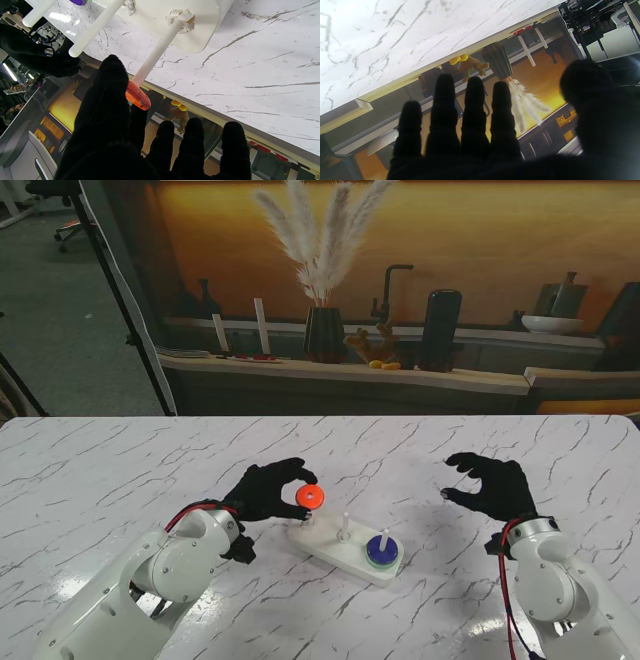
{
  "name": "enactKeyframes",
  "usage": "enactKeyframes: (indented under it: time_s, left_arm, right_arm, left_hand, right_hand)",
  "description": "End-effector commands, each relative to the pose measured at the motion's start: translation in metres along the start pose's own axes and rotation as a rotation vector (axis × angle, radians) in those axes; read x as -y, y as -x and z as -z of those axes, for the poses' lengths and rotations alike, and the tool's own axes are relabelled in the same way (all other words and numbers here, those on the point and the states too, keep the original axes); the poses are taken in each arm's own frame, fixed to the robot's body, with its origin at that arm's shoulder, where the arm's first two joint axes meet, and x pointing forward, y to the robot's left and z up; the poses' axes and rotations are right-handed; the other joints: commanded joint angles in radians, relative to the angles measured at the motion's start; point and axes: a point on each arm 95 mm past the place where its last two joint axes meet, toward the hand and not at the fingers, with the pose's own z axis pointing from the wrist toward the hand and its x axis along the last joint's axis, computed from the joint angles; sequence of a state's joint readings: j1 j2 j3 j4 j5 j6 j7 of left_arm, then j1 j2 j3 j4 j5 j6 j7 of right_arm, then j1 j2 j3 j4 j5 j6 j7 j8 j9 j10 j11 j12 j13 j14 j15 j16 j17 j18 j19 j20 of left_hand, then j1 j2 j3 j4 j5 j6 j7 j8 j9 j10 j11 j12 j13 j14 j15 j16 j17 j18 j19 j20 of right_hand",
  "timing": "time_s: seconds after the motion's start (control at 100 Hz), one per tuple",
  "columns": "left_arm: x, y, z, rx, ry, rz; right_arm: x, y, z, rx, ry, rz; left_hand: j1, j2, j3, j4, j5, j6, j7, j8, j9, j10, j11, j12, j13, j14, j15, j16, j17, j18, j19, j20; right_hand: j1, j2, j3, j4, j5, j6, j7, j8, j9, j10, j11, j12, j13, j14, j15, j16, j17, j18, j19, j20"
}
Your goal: Move the three rings of the Hanoi Tower from the left rod to the right rod
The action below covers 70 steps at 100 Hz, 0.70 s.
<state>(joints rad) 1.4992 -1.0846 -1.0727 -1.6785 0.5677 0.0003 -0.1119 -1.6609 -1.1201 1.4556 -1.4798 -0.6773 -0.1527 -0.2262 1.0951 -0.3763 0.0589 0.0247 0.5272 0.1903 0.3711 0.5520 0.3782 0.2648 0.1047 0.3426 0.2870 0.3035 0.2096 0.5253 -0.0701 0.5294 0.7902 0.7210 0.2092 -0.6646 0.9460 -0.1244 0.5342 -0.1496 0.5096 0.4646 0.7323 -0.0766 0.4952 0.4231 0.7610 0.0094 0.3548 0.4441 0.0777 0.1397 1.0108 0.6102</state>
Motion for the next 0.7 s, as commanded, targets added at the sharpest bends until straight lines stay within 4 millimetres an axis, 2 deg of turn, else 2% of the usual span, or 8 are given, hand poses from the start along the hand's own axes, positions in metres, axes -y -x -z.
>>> enactKeyframes:
  time_s: [0.0, 0.38, 0.69]
  left_arm:
    - [0.002, -0.009, -0.001, -0.042, 0.004, 0.0]
    - [0.005, -0.028, -0.006, -0.098, 0.01, 0.022]
    - [-0.002, -0.043, -0.013, -0.14, 0.03, 0.06]
  right_arm:
    - [0.005, -0.002, 0.001, -0.003, -0.007, -0.013]
    - [0.005, 0.0, 0.0, 0.002, -0.007, -0.007]
    - [0.003, 0.005, -0.002, 0.023, -0.002, 0.001]
  left_hand:
    - [0.055, 0.056, 0.017, 0.0, 0.064, -0.022, 0.076, 0.035, 0.005, -0.017, 0.003, 0.007, 0.012, -0.004, 0.002, -0.011, -0.015, 0.002, 0.015, -0.003]
    - [0.054, 0.056, 0.014, 0.001, 0.067, -0.023, 0.075, 0.036, 0.007, -0.018, 0.003, 0.006, 0.014, -0.007, 0.002, -0.012, -0.015, 0.002, 0.014, -0.003]
    - [0.054, 0.056, 0.013, 0.001, 0.069, -0.022, 0.075, 0.037, 0.007, -0.019, 0.002, 0.006, 0.013, -0.004, 0.001, -0.013, -0.015, 0.002, 0.014, -0.003]
  right_hand:
    - [-0.009, -0.02, 0.009, 0.031, 0.012, 0.002, 0.009, -0.015, -0.002, -0.007, 0.009, 0.003, 0.004, -0.006, 0.007, 0.012, -0.005, 0.284, 0.012, 0.011]
    - [-0.008, -0.022, 0.012, 0.03, 0.013, 0.003, 0.009, -0.014, -0.003, -0.007, 0.009, 0.003, 0.004, -0.006, 0.007, 0.012, -0.004, 0.285, 0.012, 0.012]
    - [-0.006, -0.024, 0.015, 0.03, 0.013, 0.001, 0.01, -0.014, -0.002, -0.007, 0.01, 0.004, 0.005, -0.007, 0.008, 0.012, -0.004, 0.285, 0.012, 0.012]
